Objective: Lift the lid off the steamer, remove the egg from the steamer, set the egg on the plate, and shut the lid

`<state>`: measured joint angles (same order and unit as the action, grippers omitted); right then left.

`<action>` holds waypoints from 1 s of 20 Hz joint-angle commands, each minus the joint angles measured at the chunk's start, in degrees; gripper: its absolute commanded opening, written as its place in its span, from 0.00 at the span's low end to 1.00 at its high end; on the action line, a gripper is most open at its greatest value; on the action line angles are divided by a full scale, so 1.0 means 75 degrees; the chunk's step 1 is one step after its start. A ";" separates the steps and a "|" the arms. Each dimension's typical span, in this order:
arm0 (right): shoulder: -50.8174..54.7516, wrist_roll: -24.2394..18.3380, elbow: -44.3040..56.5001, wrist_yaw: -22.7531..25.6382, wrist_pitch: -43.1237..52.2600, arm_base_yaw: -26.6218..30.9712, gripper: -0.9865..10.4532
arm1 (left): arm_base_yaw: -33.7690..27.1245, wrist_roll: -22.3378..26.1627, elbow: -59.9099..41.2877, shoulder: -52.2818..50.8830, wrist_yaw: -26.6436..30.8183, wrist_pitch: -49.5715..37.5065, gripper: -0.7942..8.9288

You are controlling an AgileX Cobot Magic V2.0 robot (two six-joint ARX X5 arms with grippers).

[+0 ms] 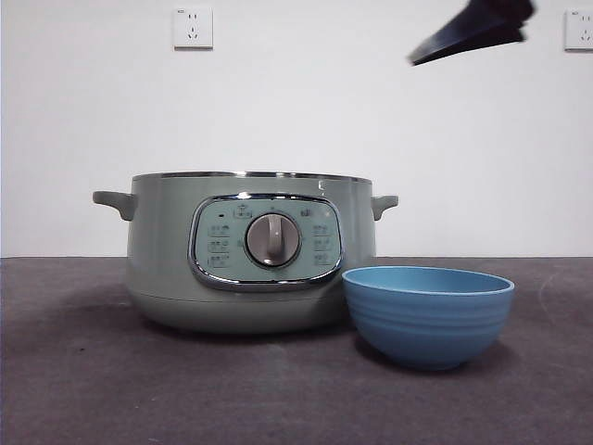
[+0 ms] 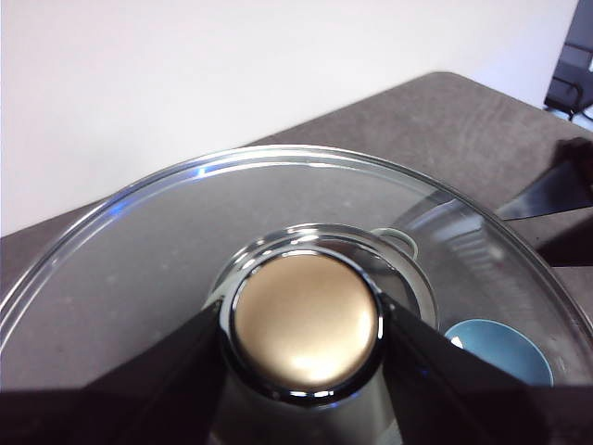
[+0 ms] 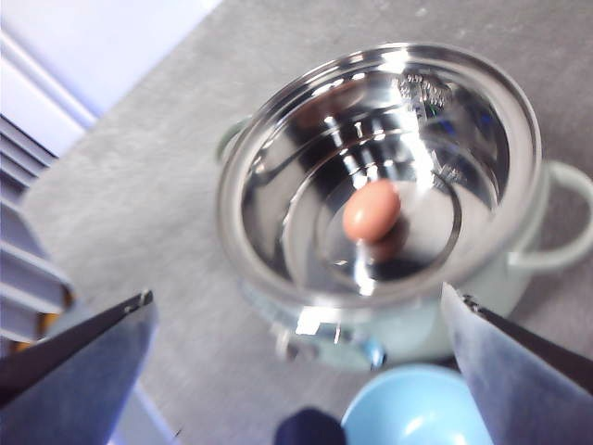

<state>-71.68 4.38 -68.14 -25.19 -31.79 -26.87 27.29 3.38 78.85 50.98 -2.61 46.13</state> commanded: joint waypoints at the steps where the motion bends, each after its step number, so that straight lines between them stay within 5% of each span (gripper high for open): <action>1: -0.0813 0.0085 -0.0650 0.0650 -0.0087 -0.0490 0.55 | 0.0000 -0.0052 0.0152 -0.0396 0.0137 -0.0093 0.07; 8: -0.3687 -0.0198 -0.2938 0.2180 -0.0484 -0.1367 0.55 | 0.0000 -0.0052 0.0152 -0.1008 0.0350 0.0699 0.07; 20: -0.5998 -0.0341 -0.3704 0.2993 -0.0152 -0.1550 0.55 | 0.0000 -0.0017 0.0152 -0.1037 0.0329 0.1011 0.07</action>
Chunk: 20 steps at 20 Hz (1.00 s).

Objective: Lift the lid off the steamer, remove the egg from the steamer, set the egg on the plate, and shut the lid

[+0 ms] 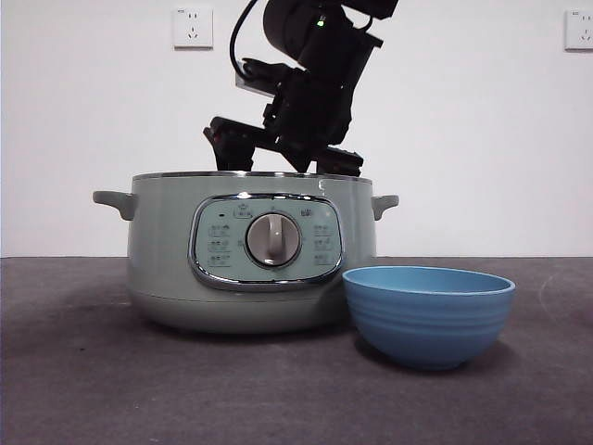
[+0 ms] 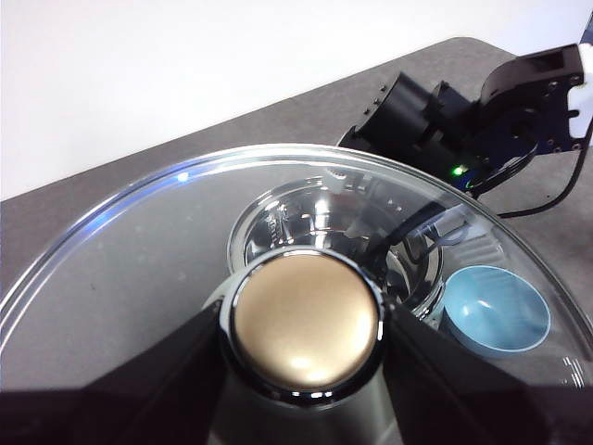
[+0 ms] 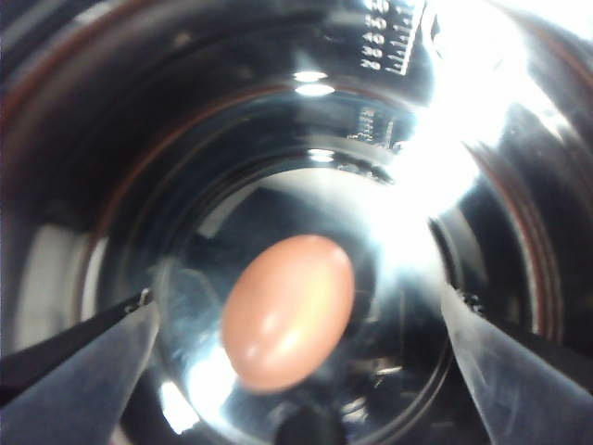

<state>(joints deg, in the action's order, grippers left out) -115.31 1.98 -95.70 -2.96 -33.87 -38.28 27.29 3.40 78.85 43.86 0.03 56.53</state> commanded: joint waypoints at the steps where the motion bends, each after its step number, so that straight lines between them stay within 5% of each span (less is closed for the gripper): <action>1: -0.0254 -0.0015 -0.0029 0.0029 0.0236 -0.0052 0.55 | 0.0000 -0.0020 0.0152 -0.0087 -0.0026 -0.0376 0.07; 16: -0.0574 0.0166 -0.0029 -0.0015 0.0163 -0.0073 0.43 | 0.0000 0.0125 0.0152 -0.0090 -0.0035 -0.0323 0.07; 20: -0.0574 0.0160 -0.0029 -0.0216 0.0169 -0.0070 0.23 | 0.0000 0.0160 0.0152 -0.0090 -0.0035 -0.0207 0.07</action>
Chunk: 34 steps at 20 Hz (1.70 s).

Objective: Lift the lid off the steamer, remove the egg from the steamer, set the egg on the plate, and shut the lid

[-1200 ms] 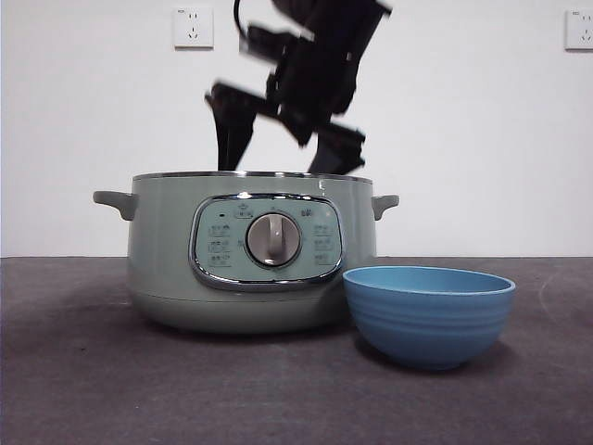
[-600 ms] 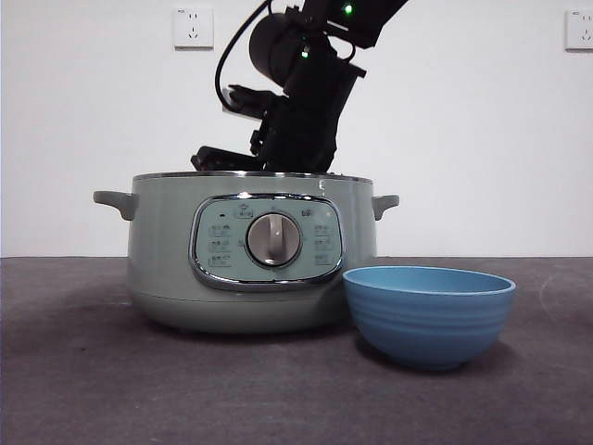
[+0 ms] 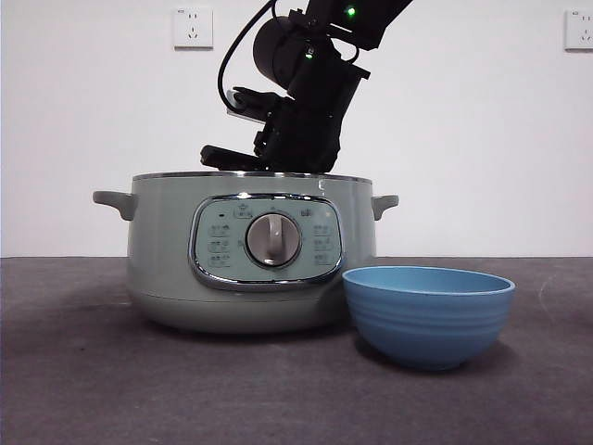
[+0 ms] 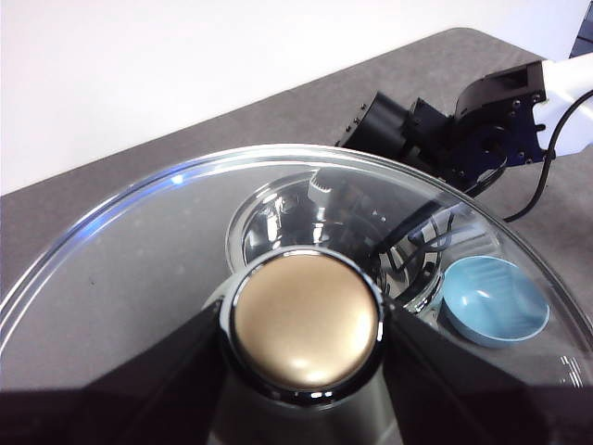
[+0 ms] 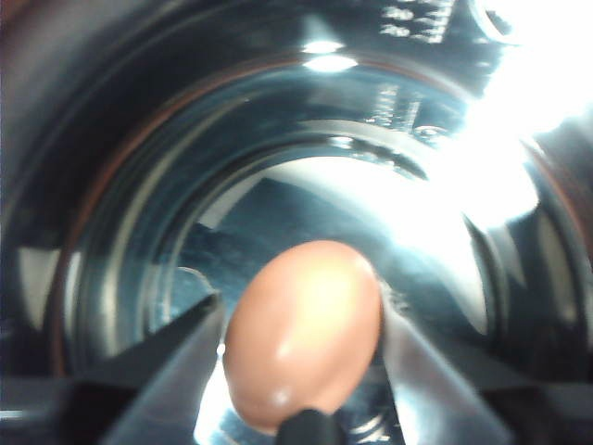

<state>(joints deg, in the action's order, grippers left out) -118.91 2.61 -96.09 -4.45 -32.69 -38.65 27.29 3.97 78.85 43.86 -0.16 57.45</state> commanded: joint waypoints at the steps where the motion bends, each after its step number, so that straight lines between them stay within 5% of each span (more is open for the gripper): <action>1: -0.0093 0.0076 0.0023 -0.0020 0.0015 -0.0020 0.18 | 0.0000 0.0093 0.0152 -0.0090 -0.0009 -0.0309 0.07; 4: -0.0093 0.0073 0.0023 -0.0020 0.0029 -0.0023 0.08 | 0.0000 0.0102 0.0152 -0.0090 -0.0009 -0.0277 0.07; 11: 0.1008 -0.0076 -0.0015 0.0017 0.0256 -0.0026 0.08 | 0.0000 0.0079 0.0152 -0.0087 -0.0009 -0.0309 0.07; 24: 0.5077 -0.0478 0.0146 0.0839 -0.3620 0.0466 0.08 | 0.0000 0.0082 0.0152 -0.0087 -0.0050 -0.0335 0.07; 30: 0.5607 -0.0411 0.2043 0.0772 -0.3130 0.0606 0.08 | 0.0000 0.0082 0.0152 -0.0087 -0.0050 -0.0335 0.07; 34: 0.5607 -0.0117 0.3794 0.0169 -0.1577 0.0603 0.08 | 0.0000 0.0082 0.0152 -0.0087 -0.0050 -0.0326 0.07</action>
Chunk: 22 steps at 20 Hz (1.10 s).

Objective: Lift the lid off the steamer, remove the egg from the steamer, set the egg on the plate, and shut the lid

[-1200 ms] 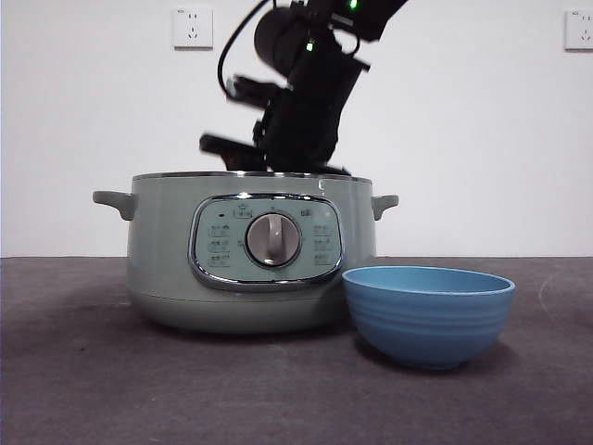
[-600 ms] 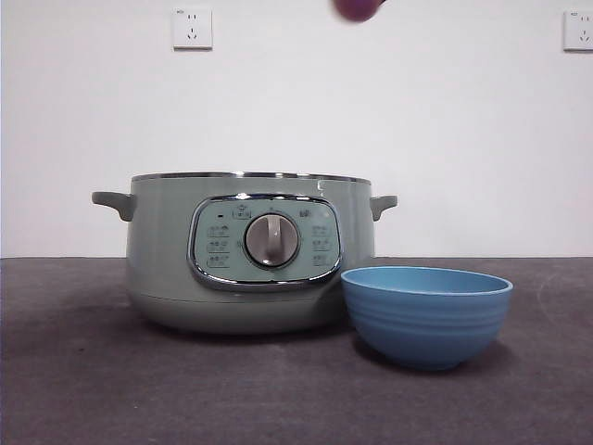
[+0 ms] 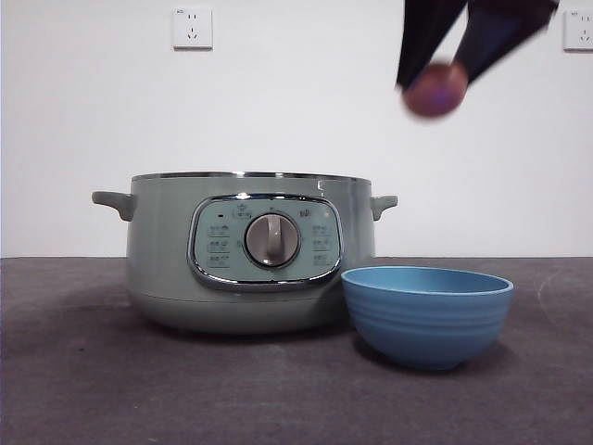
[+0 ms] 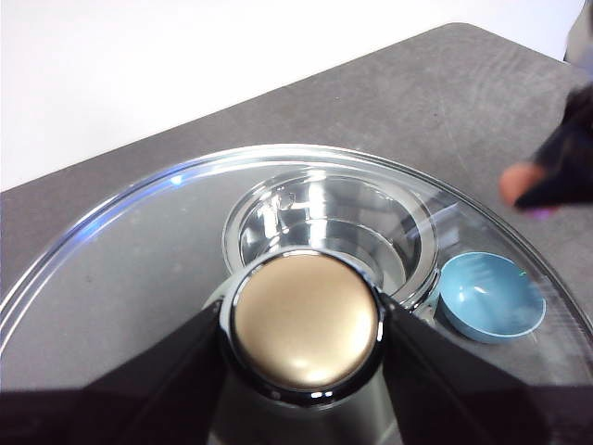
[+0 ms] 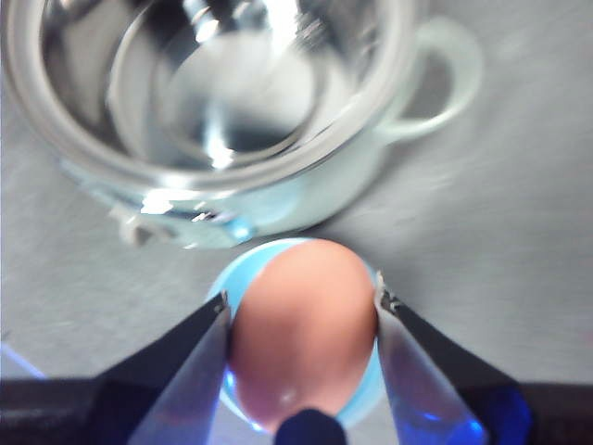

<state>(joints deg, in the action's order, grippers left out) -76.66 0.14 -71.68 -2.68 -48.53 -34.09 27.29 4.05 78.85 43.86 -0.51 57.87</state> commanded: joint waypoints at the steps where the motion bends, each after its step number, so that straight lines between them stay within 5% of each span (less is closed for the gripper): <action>1: -0.0026 0.0239 0.0918 -0.0052 0.0886 -0.0006 0.08 | 0.0000 0.0070 0.0152 -0.0087 -0.0003 -0.0382 0.07; 14: -0.0195 0.0527 0.3835 -0.0055 0.4438 -0.0006 0.08 | 0.0000 0.0070 0.0152 0.0015 -0.0003 -0.0393 0.07; 22: -0.1087 0.0498 0.3984 -0.0058 0.5010 -0.0015 0.08 | 0.0000 0.0070 0.0152 0.0055 -0.0003 -0.0382 0.07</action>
<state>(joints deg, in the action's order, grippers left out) -84.36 3.46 -42.48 -3.03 -11.33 -34.11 27.29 4.05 78.85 44.88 -0.54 57.84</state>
